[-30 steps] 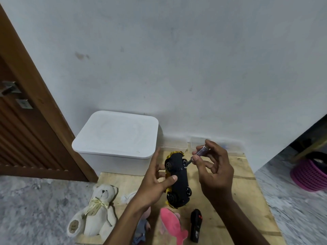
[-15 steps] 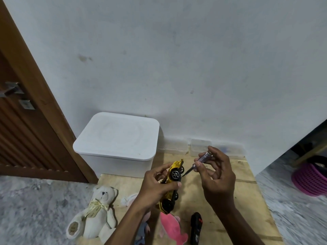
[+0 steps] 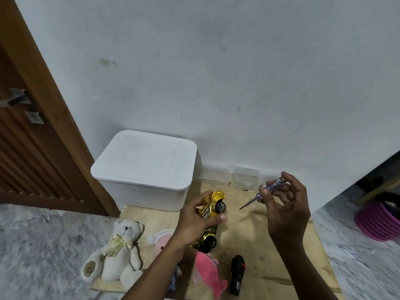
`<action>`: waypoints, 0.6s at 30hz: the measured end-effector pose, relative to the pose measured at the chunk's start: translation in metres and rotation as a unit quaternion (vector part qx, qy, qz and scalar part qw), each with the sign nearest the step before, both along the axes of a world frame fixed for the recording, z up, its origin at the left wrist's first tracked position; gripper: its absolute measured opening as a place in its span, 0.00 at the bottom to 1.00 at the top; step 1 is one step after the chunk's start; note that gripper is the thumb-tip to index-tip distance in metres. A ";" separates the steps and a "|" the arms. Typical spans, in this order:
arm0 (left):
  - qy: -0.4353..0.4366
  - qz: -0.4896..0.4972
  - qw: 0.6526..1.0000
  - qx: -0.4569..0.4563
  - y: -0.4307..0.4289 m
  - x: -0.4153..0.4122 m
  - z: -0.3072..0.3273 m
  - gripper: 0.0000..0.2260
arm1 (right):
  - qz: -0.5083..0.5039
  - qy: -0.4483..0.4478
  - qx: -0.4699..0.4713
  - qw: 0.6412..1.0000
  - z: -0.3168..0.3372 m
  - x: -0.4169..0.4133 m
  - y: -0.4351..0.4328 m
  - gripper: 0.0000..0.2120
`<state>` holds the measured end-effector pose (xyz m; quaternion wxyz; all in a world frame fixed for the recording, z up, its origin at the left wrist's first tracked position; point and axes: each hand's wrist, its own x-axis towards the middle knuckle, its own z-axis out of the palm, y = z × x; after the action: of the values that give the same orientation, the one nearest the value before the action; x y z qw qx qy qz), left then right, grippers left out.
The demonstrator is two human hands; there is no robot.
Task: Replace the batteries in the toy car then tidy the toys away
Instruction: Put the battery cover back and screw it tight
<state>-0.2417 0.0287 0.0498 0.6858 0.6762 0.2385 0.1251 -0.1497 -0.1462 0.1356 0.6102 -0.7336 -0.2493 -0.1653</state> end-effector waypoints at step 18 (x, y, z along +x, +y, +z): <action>0.269 0.065 0.949 0.149 -0.018 0.092 -0.061 0.39 | -0.006 0.109 -0.007 0.994 -0.033 0.040 -0.050 0.31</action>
<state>-0.1496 0.0111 -0.0108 0.4776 0.7624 0.4363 0.0171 -0.1101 -0.1964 0.1022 0.6278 -0.7529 -0.1778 -0.0866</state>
